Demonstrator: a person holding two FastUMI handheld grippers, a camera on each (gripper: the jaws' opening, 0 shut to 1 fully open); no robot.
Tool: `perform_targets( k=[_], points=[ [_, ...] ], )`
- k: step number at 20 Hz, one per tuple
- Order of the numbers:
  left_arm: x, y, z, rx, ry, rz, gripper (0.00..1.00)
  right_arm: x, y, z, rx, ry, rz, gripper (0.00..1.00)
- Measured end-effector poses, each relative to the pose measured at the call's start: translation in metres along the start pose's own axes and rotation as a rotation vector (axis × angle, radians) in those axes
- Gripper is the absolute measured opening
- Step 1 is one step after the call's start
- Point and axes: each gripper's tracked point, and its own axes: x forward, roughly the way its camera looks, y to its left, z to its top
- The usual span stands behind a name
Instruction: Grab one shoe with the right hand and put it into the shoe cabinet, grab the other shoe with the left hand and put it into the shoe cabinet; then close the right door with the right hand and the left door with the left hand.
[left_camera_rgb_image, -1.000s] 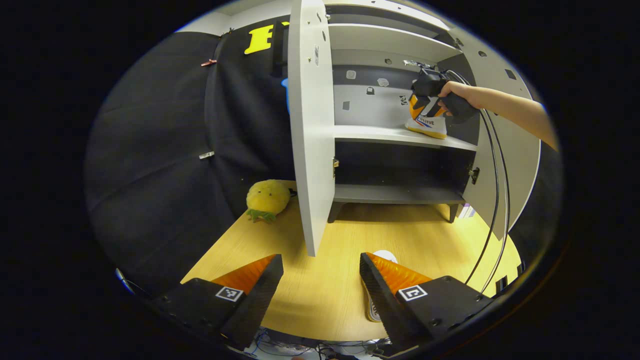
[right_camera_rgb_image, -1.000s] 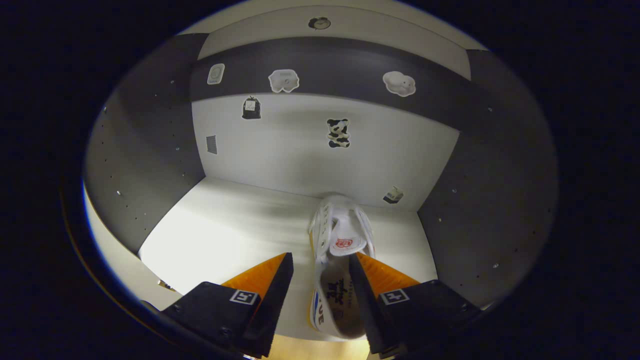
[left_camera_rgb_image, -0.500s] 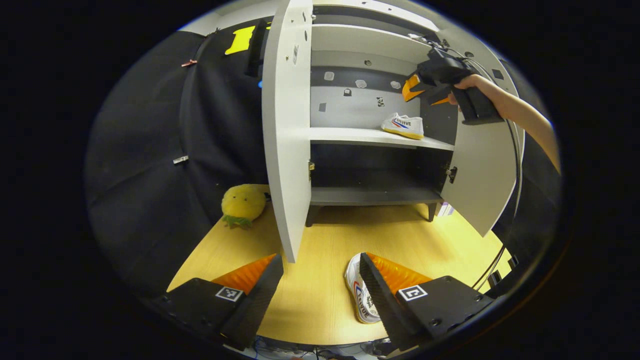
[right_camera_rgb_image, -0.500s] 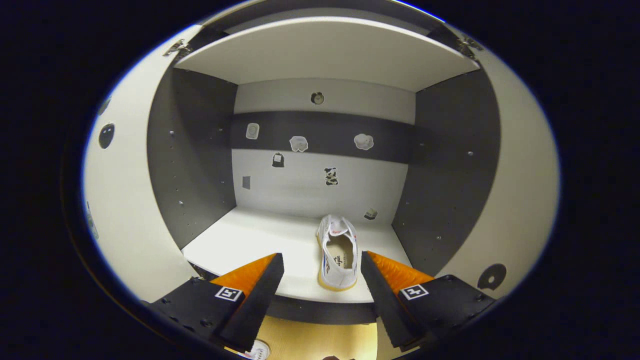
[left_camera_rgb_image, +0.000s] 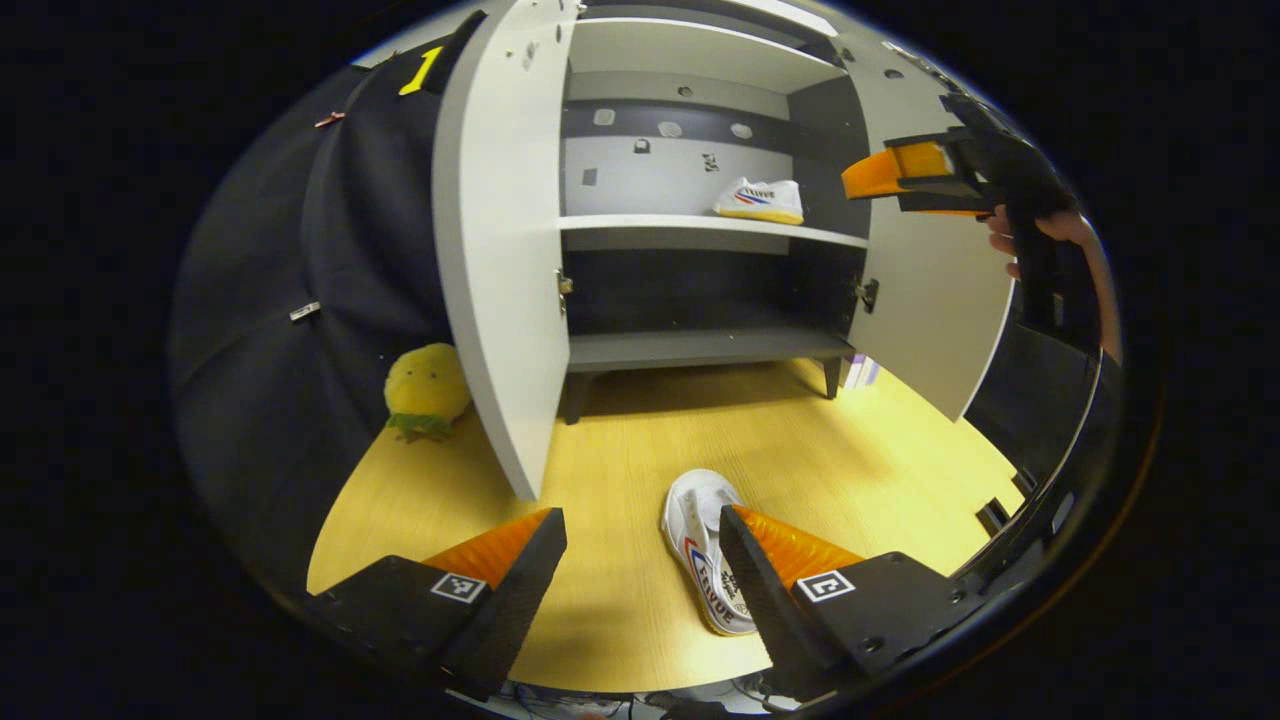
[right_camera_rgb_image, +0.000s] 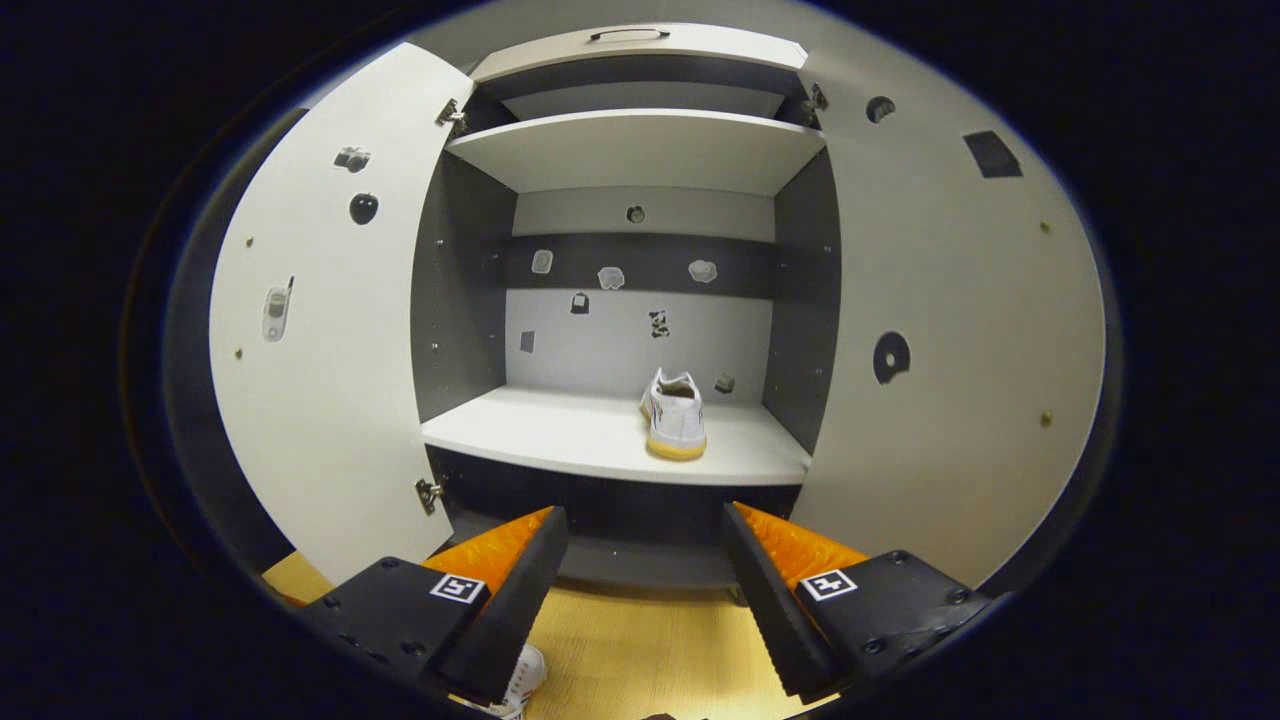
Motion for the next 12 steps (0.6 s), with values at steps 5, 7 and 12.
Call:
perform_targets(
  k=[5,7,12],
  points=[
    [0.037,-0.017,-0.047,0.025,0.092,-0.039,0.96,-0.060,-0.013,-0.066,0.025,0.085,-0.023,0.98],
    [0.054,-0.020,-0.064,0.043,0.137,-0.042,0.97,-0.080,-0.021,-0.086,0.042,0.115,-0.040,0.98],
    [0.091,-0.027,-0.084,0.091,0.195,-0.044,0.95,-0.110,-0.040,-0.103,0.053,0.141,-0.065,0.98]
  ],
)
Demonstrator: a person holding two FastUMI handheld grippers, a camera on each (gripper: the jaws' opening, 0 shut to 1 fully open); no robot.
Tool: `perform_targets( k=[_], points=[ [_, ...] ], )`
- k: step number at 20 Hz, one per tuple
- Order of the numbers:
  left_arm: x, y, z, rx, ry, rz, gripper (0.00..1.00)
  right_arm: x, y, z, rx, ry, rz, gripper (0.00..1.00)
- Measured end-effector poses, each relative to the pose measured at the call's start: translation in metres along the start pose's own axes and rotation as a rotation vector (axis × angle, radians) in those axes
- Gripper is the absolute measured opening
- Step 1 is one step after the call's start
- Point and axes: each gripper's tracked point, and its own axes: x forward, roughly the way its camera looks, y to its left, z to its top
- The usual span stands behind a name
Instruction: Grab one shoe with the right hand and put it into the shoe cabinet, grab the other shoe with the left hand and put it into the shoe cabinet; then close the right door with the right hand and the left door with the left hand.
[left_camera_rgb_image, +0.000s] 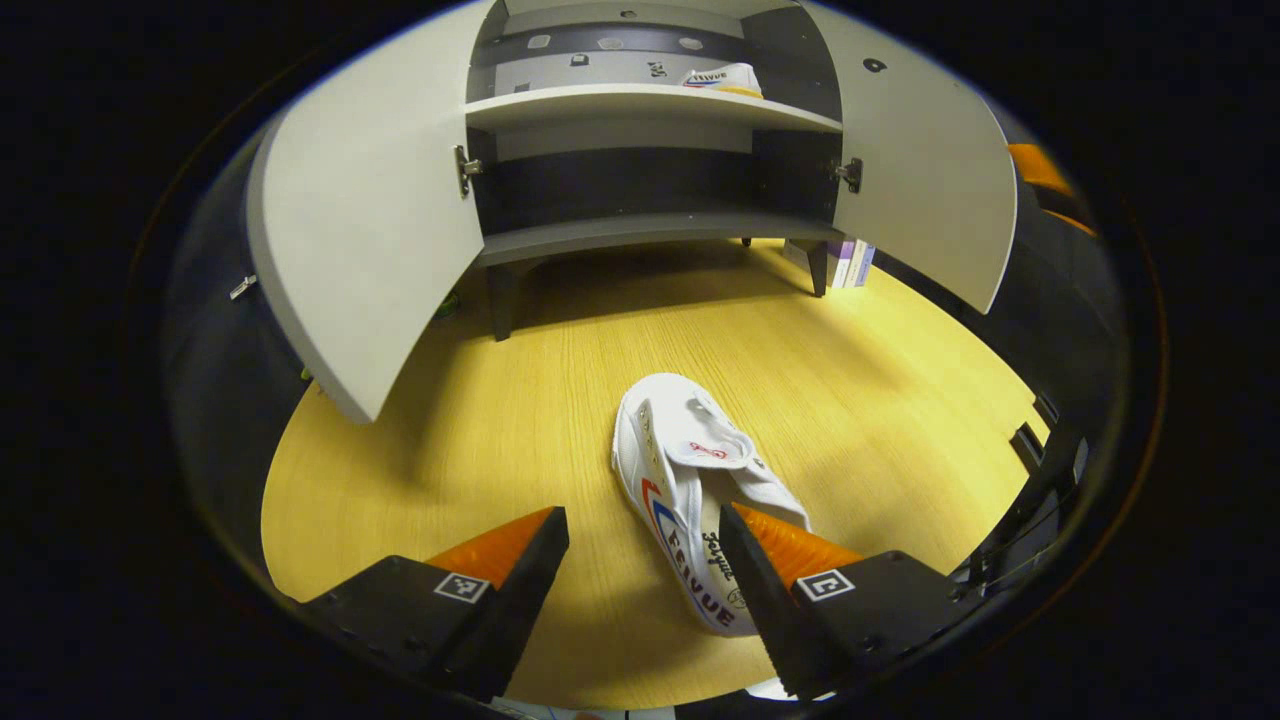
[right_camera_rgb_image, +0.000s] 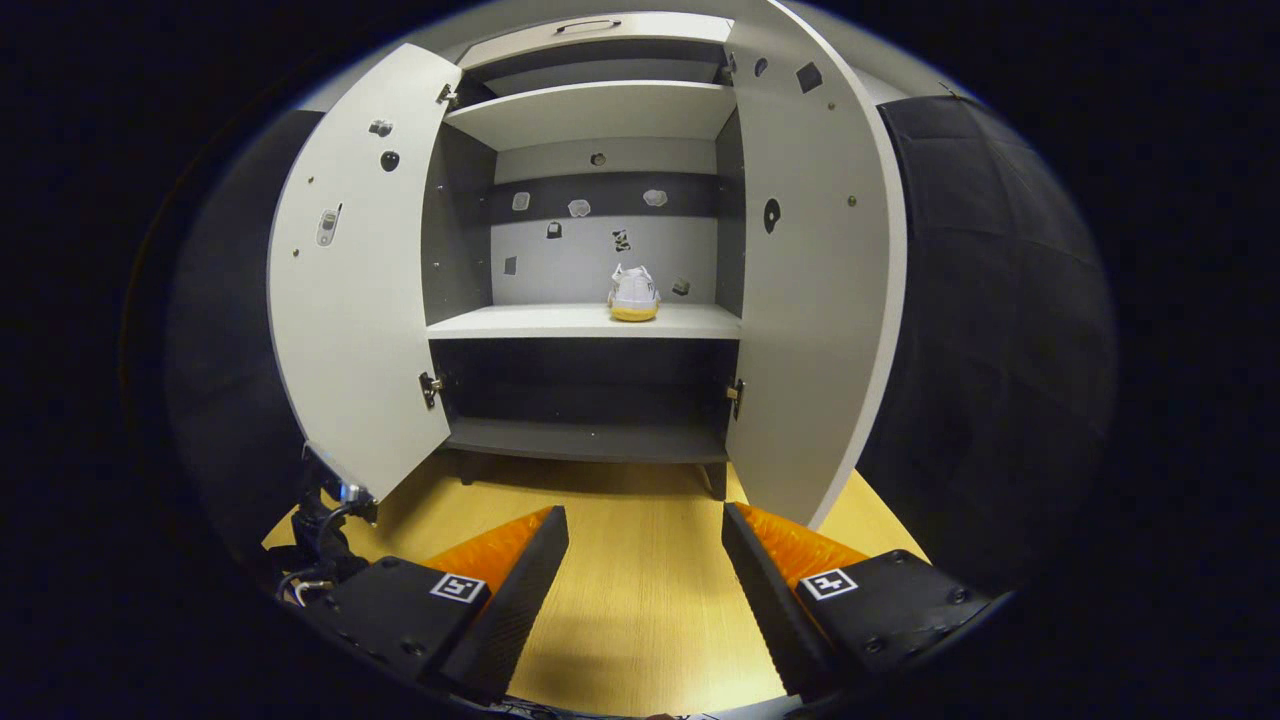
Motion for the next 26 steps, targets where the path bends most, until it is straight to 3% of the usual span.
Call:
perform_targets(
  k=[6,7,8,11,12,17,20,26],
  points=[
    [0.032,0.001,0.005,0.083,0.020,0.054,0.74,-0.008,-0.015,-0.004,0.014,0.009,-0.008,0.98],
    [0.036,-0.001,0.007,0.095,0.021,0.059,0.60,-0.009,-0.017,-0.005,0.017,0.010,-0.007,0.98],
    [0.038,-0.002,0.008,0.111,0.023,0.064,0.62,-0.008,-0.018,-0.005,0.018,0.011,-0.007,0.98],
    [0.046,-0.007,0.015,0.161,0.020,0.083,0.41,-0.006,-0.021,-0.006,0.021,0.014,-0.003,0.98],
    [0.047,-0.005,0.014,0.169,0.025,0.102,0.40,-0.002,-0.021,-0.005,0.020,0.014,-0.002,0.98],
    [0.051,0.009,0.013,0.154,0.042,0.149,0.09,0.006,-0.027,-0.006,0.025,0.020,-0.004,0.98],
    [0.049,0.007,0.014,0.142,0.045,0.126,0.06,0.010,-0.027,-0.008,0.031,0.026,0.004,0.98],
    [0.026,0.004,0.035,0.003,0.031,0.128,0.05,0.015,-0.025,0.000,0.005,-0.006,0.023,0.98]
  ],
)
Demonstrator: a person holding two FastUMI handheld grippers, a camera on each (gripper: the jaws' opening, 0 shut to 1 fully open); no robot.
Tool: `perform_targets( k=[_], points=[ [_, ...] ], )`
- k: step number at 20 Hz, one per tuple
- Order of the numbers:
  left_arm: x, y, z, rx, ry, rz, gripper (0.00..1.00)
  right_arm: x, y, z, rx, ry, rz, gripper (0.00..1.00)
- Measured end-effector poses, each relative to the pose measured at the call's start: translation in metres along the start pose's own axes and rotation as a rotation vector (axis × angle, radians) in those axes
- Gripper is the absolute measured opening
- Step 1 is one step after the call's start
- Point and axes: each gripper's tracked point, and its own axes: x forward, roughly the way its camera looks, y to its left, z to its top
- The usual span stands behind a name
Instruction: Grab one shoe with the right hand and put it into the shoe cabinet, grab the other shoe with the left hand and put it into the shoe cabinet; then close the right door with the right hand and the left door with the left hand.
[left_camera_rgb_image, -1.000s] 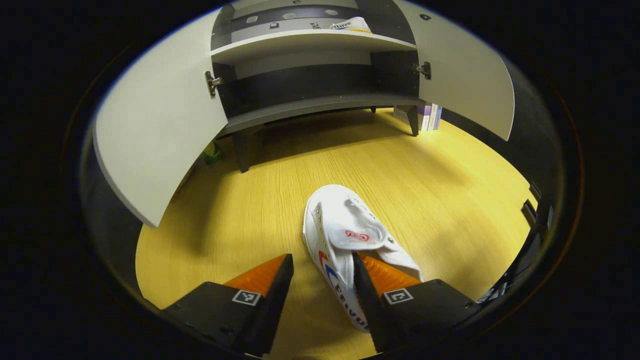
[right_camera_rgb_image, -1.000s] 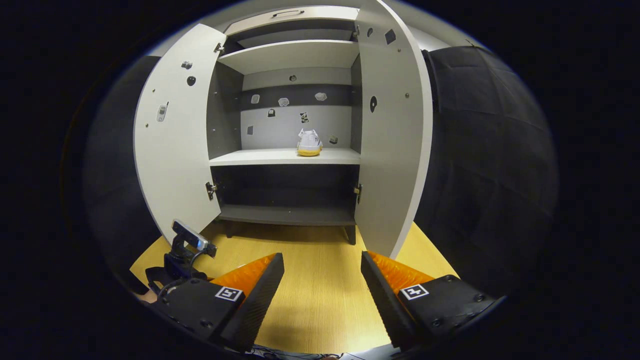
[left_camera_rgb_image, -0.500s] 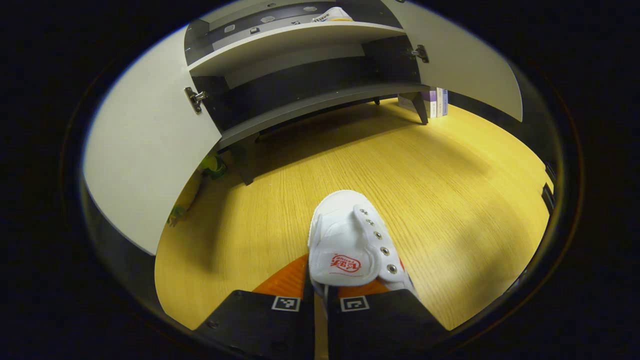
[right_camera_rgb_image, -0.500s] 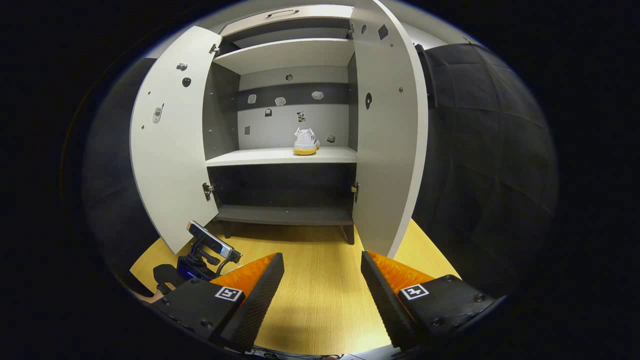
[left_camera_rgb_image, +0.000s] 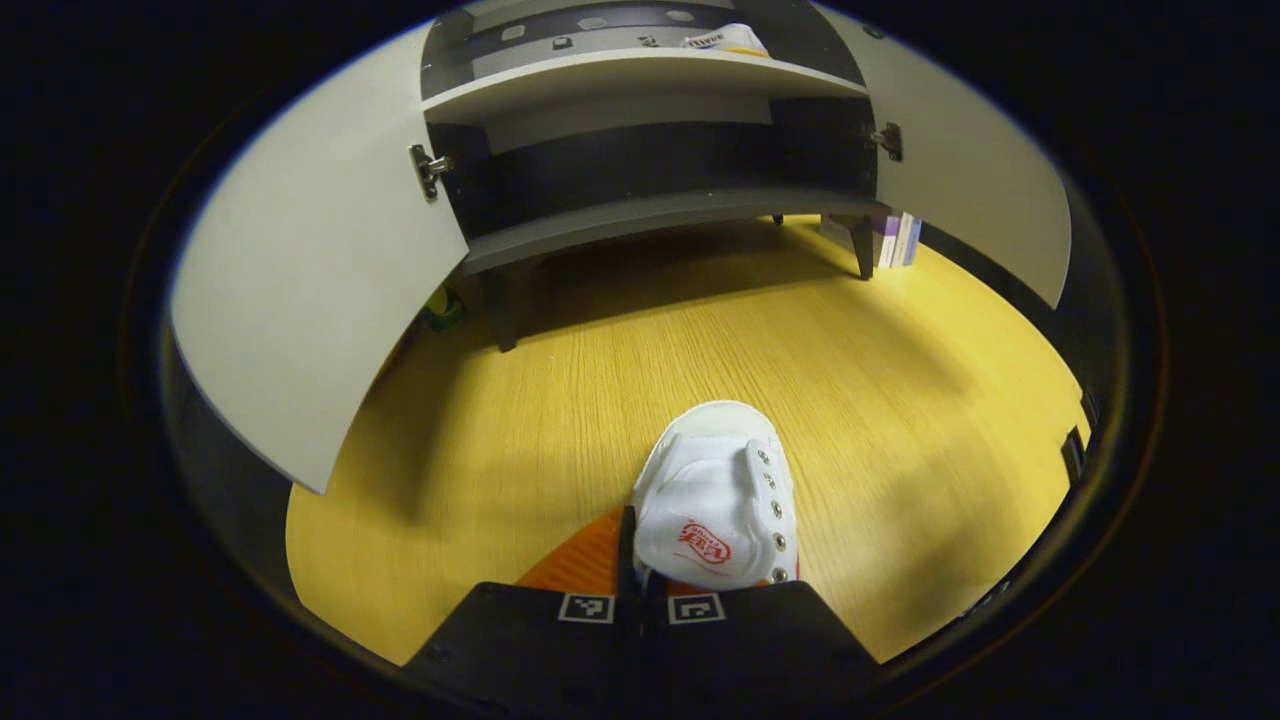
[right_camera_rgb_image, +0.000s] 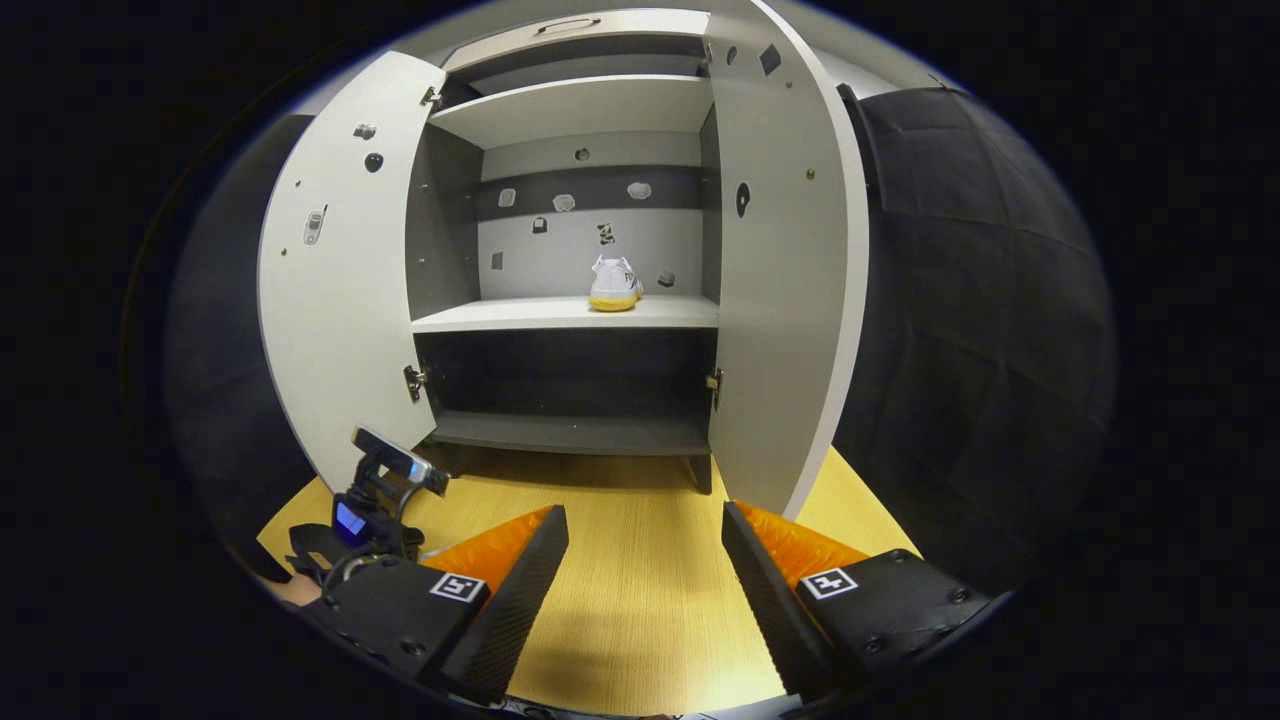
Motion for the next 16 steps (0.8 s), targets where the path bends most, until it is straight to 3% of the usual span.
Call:
perform_targets(
  k=[4,16],
  points=[
    [-0.030,0.008,0.047,-0.065,-0.054,0.014,0.05,-0.001,-0.001,0.000,-0.028,-0.022,0.020,0.98],
    [-0.098,0.033,0.247,-0.054,-0.262,0.069,0.05,-0.004,-0.009,0.005,-0.058,-0.084,0.101,0.98]
  ],
)
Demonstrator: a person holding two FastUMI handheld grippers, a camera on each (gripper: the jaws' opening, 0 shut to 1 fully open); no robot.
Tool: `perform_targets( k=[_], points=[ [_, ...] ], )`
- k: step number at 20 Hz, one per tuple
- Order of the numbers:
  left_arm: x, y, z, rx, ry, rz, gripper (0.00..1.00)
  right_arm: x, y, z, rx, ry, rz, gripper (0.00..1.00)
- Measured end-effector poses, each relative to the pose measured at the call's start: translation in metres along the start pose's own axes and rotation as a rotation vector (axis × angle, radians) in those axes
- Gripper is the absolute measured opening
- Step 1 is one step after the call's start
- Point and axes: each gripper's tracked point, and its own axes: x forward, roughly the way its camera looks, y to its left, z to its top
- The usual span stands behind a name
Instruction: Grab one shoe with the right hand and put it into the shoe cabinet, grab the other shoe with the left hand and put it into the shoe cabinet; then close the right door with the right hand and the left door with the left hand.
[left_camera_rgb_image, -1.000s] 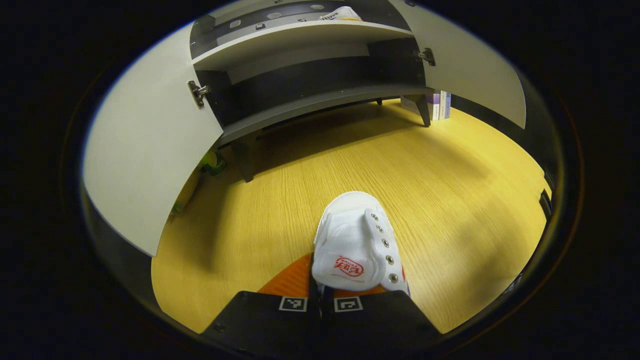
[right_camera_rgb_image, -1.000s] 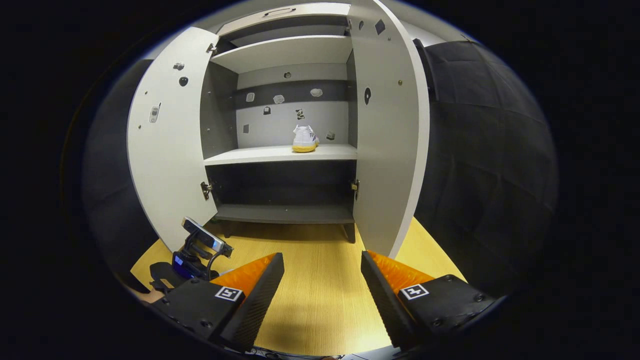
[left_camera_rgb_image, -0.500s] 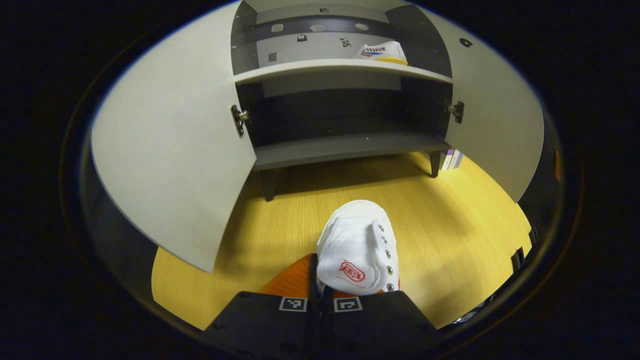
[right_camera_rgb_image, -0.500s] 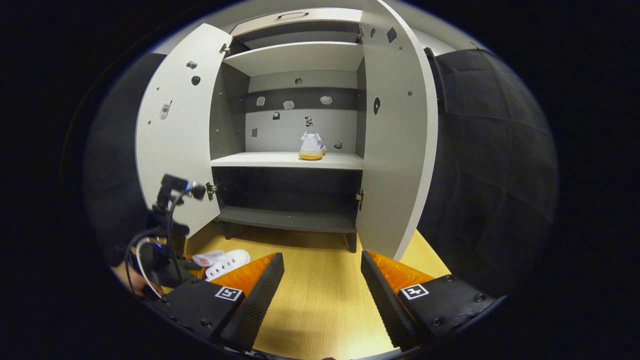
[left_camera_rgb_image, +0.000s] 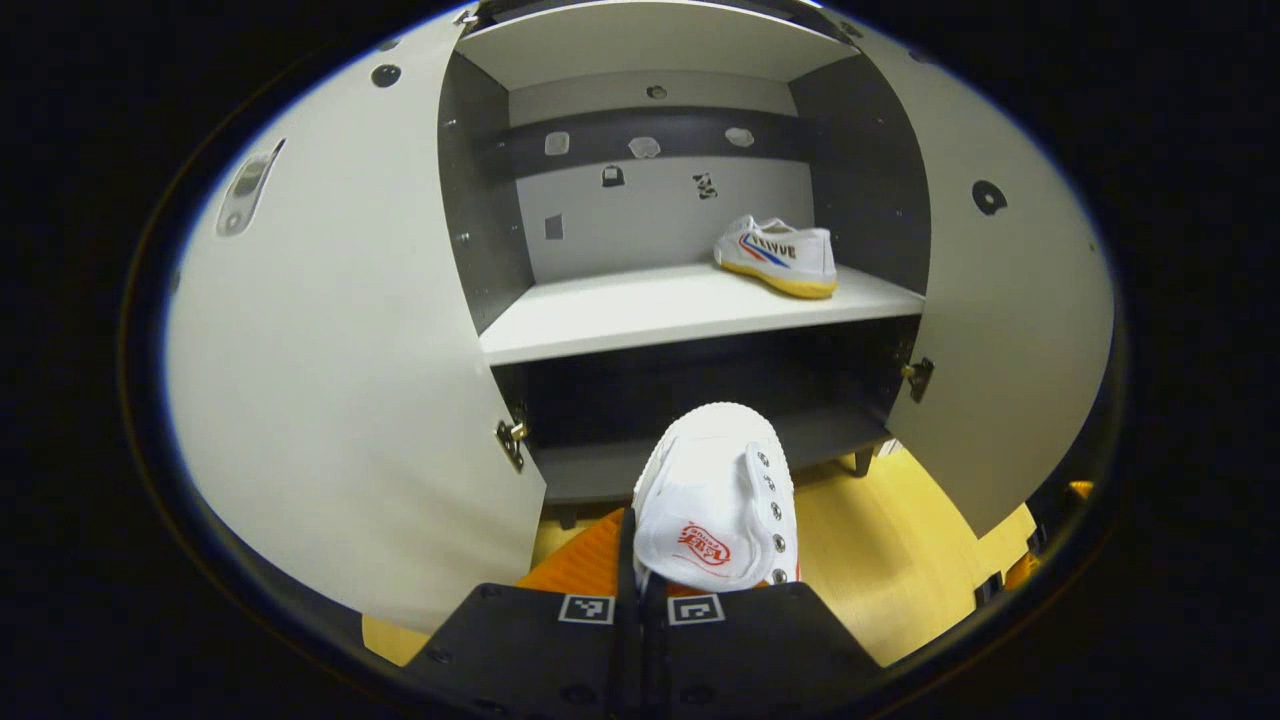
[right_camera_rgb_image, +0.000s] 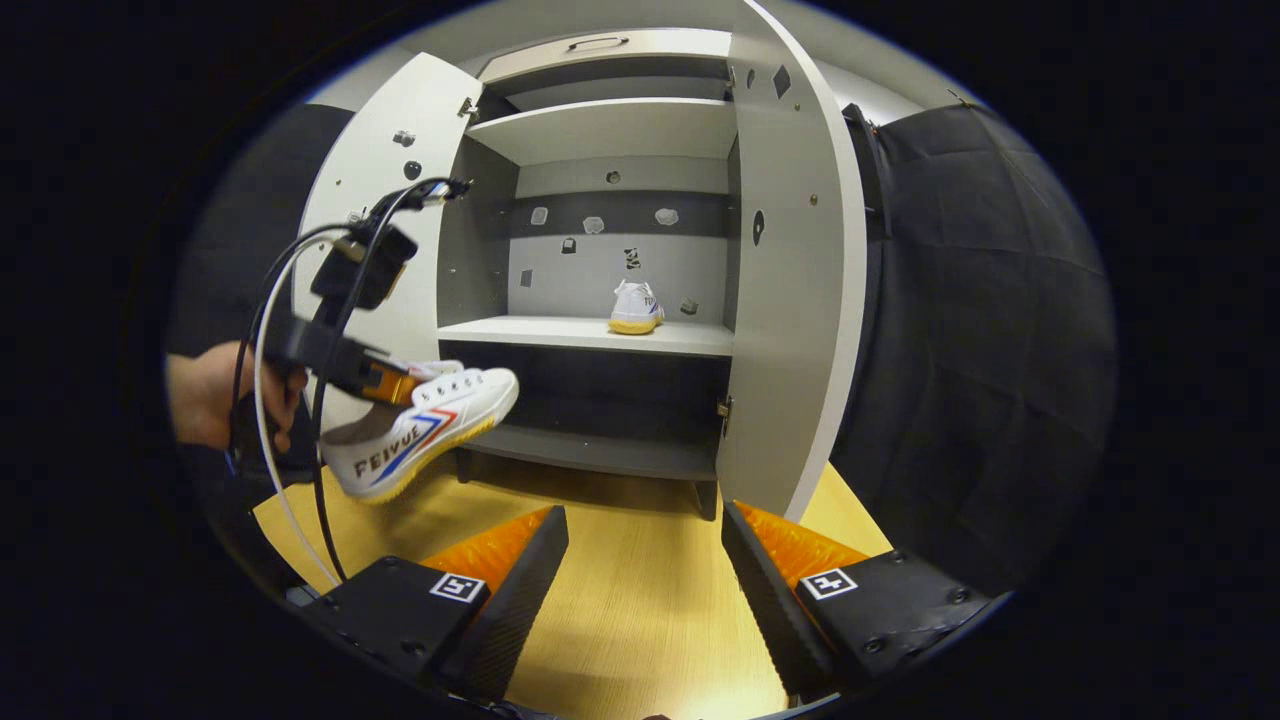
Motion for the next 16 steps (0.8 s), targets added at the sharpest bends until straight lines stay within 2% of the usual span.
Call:
perform_targets(
  k=[9,16],
  points=[
    [0.051,0.020,0.142,0.008,-0.091,0.054,0.05,0.010,-0.003,0.001,0.019,-0.006,0.070,0.98],
    [0.129,0.046,0.200,-0.019,-0.055,0.095,0.05,0.007,-0.013,-0.003,0.050,0.012,0.104,0.98]
  ],
)
